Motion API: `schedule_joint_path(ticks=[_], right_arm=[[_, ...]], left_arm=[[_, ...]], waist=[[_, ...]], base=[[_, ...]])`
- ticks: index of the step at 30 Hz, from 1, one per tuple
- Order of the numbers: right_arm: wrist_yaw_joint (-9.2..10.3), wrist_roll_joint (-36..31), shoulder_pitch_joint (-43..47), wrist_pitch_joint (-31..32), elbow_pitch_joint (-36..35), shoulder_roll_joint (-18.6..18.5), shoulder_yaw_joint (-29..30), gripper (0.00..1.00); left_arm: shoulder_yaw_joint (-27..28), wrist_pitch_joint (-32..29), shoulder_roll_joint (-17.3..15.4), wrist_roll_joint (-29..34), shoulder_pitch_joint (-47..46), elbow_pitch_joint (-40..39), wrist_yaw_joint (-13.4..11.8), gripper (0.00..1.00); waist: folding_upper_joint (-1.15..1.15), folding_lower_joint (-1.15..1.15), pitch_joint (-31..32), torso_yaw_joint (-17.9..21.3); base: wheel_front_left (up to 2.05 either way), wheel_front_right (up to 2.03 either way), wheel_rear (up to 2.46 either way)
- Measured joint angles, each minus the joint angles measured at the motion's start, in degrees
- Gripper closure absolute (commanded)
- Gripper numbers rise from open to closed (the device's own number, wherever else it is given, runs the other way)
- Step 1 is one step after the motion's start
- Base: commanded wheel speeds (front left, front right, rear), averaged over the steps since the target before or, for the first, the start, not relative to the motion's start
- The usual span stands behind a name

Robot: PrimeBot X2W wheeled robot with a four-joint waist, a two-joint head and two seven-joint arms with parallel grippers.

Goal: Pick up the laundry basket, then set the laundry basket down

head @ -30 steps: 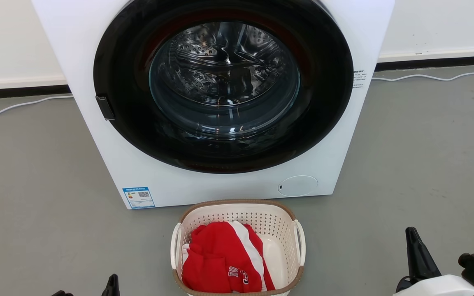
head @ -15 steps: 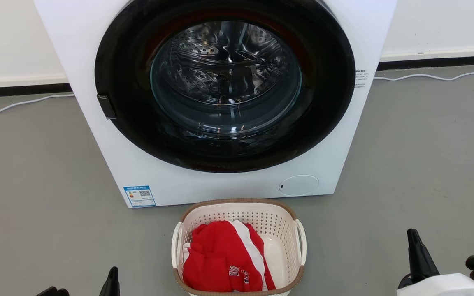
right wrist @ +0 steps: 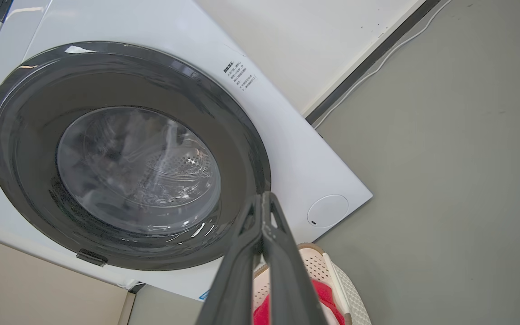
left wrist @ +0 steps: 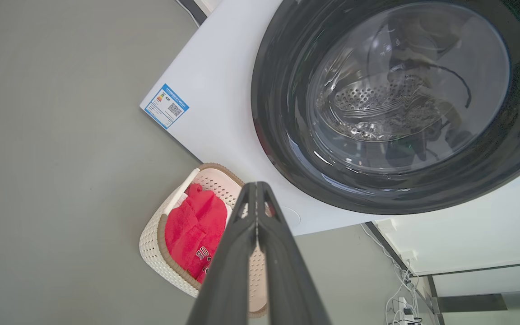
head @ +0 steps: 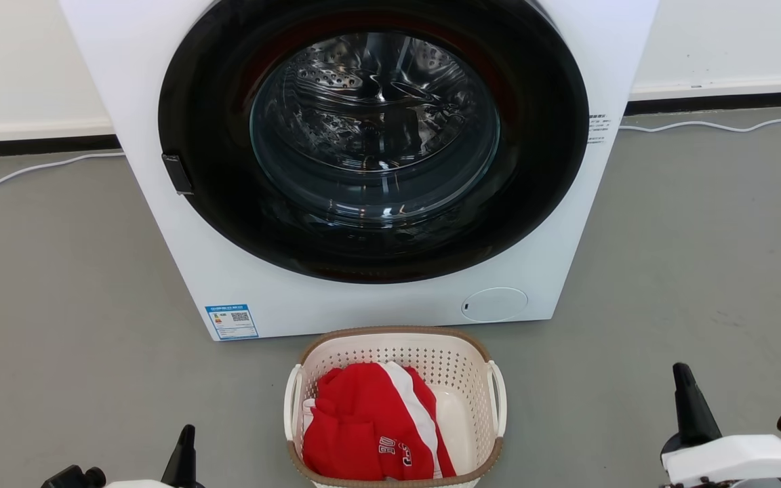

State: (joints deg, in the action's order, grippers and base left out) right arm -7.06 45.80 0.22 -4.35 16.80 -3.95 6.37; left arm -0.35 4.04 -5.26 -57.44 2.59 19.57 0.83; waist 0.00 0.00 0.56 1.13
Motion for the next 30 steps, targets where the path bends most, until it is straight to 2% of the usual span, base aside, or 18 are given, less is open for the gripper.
schedule_joint_path(ticks=[30], right_arm=[[0.0,22.29,-1.78,4.92,-0.75,0.78,0.79,1.0]], left_arm=[[2.3,-5.06,1.48,-16.82,-2.47,-1.77,2.8,1.0]], waist=[[0.0,0.0,-0.37,-0.56]], base=[[0.0,0.0,0.0]])
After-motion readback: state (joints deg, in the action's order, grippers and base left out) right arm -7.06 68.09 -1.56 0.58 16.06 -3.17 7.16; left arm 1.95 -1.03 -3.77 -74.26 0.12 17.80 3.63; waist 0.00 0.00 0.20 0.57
